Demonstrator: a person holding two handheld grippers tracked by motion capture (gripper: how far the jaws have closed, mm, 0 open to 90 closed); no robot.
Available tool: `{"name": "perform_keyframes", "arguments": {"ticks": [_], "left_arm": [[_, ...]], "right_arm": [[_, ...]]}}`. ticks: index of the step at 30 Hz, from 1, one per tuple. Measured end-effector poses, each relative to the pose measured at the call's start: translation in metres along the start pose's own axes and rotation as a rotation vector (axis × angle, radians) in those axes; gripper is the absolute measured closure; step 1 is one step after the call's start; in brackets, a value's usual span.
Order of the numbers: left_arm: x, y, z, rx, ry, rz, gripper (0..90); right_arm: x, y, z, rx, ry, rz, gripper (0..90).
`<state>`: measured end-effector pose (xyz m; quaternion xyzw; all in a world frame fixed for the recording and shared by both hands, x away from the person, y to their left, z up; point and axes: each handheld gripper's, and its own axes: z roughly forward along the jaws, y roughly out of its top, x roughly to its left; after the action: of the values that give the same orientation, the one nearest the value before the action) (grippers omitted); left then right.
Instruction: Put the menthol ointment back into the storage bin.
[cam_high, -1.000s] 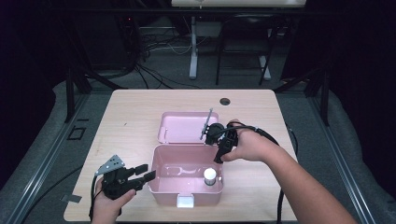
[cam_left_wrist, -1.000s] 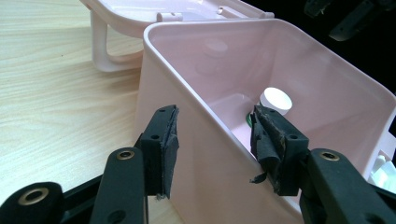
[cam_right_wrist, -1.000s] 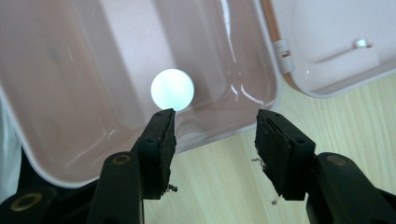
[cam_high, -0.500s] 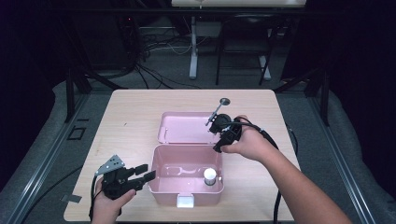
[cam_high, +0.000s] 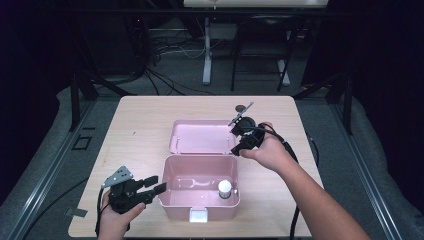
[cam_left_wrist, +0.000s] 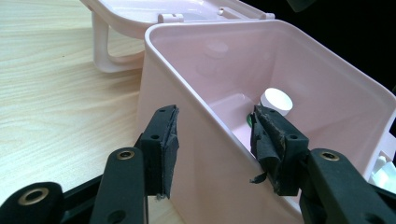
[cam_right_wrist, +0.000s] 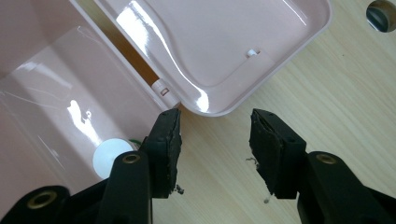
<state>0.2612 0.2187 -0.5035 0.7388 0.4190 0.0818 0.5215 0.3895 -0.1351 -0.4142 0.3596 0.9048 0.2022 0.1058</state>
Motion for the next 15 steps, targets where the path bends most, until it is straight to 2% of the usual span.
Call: {"name": "perform_keyframes", "arguments": {"ticks": [3, 8, 15], "left_arm": [[0.0, 0.0, 0.0, 0.001, -0.001, 0.0, 51.4], [0.0, 0.0, 0.0, 0.001, -0.002, -0.001, 51.4], [0.0, 0.0, 0.0, -0.001, -0.001, 0.003, 52.1]], "right_arm": [[-0.003, 0.0, 0.003, -0.011, -0.007, 0.02, 51.5], [-0.009, 0.001, 0.004, -0.048, 0.013, 0.07, 50.7], [-0.015, 0.003, 0.011, -0.119, -0.028, 0.144, 53.7]]}}
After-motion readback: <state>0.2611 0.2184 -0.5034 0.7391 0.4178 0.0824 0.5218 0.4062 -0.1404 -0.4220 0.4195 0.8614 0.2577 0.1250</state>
